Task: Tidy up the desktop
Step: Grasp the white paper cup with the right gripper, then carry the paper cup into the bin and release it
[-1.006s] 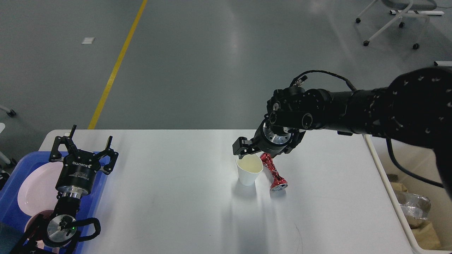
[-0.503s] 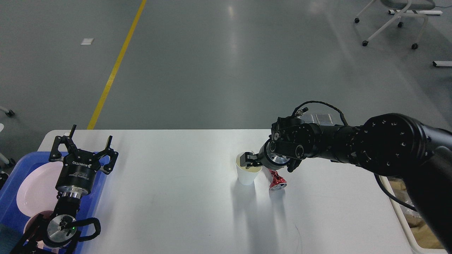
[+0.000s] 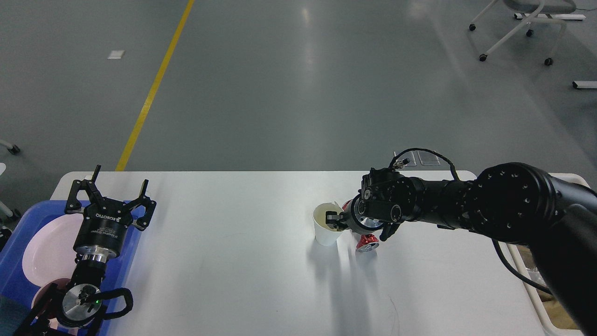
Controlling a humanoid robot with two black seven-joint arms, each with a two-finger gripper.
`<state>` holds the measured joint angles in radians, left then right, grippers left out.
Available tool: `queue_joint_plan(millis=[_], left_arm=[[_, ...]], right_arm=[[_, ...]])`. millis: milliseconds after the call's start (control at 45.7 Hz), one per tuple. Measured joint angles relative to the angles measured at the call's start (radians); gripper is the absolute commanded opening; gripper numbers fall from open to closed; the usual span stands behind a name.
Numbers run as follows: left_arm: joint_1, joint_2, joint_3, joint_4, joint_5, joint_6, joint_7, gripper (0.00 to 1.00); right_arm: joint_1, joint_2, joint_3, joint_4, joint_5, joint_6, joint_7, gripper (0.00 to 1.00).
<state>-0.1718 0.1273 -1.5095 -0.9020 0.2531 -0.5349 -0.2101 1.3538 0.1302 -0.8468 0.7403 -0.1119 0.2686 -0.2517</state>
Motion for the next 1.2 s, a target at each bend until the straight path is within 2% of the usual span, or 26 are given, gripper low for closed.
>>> queue_joint_plan(millis=[744, 897, 1050, 1203], left_arm=[[0.000, 0.000, 0.000, 0.000, 0.000, 0.000, 0.000, 0.96], [0.000, 0.000, 0.000, 0.000, 0.000, 0.000, 0.000, 0.96], [0.000, 0.000, 0.000, 0.000, 0.000, 0.000, 0.000, 0.96], [0.000, 0.000, 0.000, 0.000, 0.000, 0.000, 0.000, 0.96]], right_arm=[[0.051, -0.018, 0.009, 0.057, 0.111, 0.010, 0.002, 0.00], [0.154, -0.062, -0.002, 0.169, 0.136, 0.021, -0.001, 0.00], [0.351, -0.120, -0.051, 0.370, 0.138, 0.053, -0.012, 0.00], [0.525, -0.198, -0.078, 0.513, 0.134, 0.160, -0.014, 0.00]])
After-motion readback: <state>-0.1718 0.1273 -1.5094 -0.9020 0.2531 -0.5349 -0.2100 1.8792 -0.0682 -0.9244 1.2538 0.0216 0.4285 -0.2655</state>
